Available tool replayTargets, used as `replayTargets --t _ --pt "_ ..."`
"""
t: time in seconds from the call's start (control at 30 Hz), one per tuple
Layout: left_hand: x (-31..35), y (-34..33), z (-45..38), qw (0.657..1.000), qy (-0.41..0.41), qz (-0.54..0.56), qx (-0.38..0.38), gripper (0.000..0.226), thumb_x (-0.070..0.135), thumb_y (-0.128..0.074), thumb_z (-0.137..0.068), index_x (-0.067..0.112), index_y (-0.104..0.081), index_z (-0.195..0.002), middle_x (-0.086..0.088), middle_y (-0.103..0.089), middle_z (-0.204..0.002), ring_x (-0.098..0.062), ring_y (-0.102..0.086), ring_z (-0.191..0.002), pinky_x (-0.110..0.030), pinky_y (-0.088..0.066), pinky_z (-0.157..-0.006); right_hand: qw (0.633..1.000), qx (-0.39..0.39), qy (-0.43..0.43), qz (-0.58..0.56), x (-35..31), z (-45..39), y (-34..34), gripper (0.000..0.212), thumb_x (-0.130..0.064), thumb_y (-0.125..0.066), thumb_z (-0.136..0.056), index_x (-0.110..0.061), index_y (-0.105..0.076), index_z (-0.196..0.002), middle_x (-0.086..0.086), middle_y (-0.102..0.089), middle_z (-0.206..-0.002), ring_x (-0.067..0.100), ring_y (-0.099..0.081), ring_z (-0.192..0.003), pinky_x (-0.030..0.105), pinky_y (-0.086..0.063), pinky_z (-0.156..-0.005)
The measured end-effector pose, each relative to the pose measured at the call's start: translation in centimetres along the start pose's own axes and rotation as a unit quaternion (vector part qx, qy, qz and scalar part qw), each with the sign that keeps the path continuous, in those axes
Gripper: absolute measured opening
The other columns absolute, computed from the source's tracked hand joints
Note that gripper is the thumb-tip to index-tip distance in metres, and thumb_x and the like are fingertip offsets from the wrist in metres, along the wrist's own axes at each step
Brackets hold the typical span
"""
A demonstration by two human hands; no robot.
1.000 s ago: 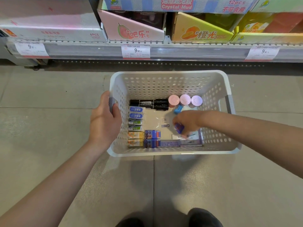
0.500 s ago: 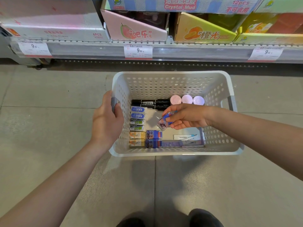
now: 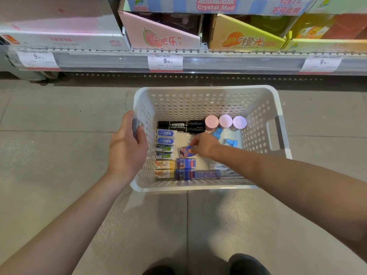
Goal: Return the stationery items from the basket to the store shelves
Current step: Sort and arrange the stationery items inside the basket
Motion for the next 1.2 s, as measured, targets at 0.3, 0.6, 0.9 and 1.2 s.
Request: replayTargets --t 0.3,0.6,0.9,1.2 --pt "0.1 0.1 0.0 1.000 0.000 -0.006 0.001 0.038 0.016 -0.040 -0.098 0.011 -0.039 -0.135 -0.003 -0.050 -0.079 -0.010 -0.042 -0.053 -0.021 -0.032 -0.046 0.980 0.010 0.106 0.167 -1.9 0.3 -0.2 0.023 -0.026 -0.065 -0.086 -0.012 -0.066 -0.104 0.008 -0.067 -0.107 0.025 -0.062 -0.100 0.031 -0.050 -0.080" --pt "-0.2 -0.1 -0.1 1.000 0.012 -0.010 -0.003 0.040 0.017 -0.039 -0.098 0.013 -0.035 -0.137 -0.002 -0.050 -0.071 -0.015 -0.045 -0.054 -0.029 -0.037 -0.050 0.940 -0.100 0.106 0.309 1.0 3.5 -1.0 0.026 -0.011 -0.055 -0.087 -0.004 -0.065 -0.110 0.010 -0.066 -0.112 0.025 -0.061 -0.103 0.028 -0.047 -0.079" --pt "-0.3 0.0 -0.1 1.000 0.014 -0.002 0.002 0.037 0.016 -0.039 -0.098 0.012 -0.038 -0.135 -0.001 -0.049 -0.069 -0.015 -0.043 -0.053 -0.030 -0.037 -0.053 0.915 -0.200 0.129 0.326 2.3 3.2 -4.5 0.020 -0.012 -0.059 -0.089 -0.011 -0.065 -0.107 0.008 -0.066 -0.110 0.022 -0.062 -0.099 0.028 -0.046 -0.083" --pt "-0.3 -0.1 -0.1 1.000 0.010 -0.005 0.000 0.037 0.015 -0.039 -0.098 0.012 -0.039 -0.134 0.002 -0.047 -0.067 -0.013 -0.043 -0.052 -0.027 -0.033 -0.047 0.931 -0.219 0.086 0.279 2.0 3.5 -0.5 0.039 -0.014 -0.056 -0.092 -0.009 -0.051 -0.130 0.007 -0.058 -0.113 0.020 -0.056 -0.092 0.021 -0.042 -0.071"
Point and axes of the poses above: each hand's wrist, its own z-axis away from the middle knuckle, its own y-axis out of the back of the hand, x = y × z, the point moved 9 cm from there along -z, towards the middle knuckle
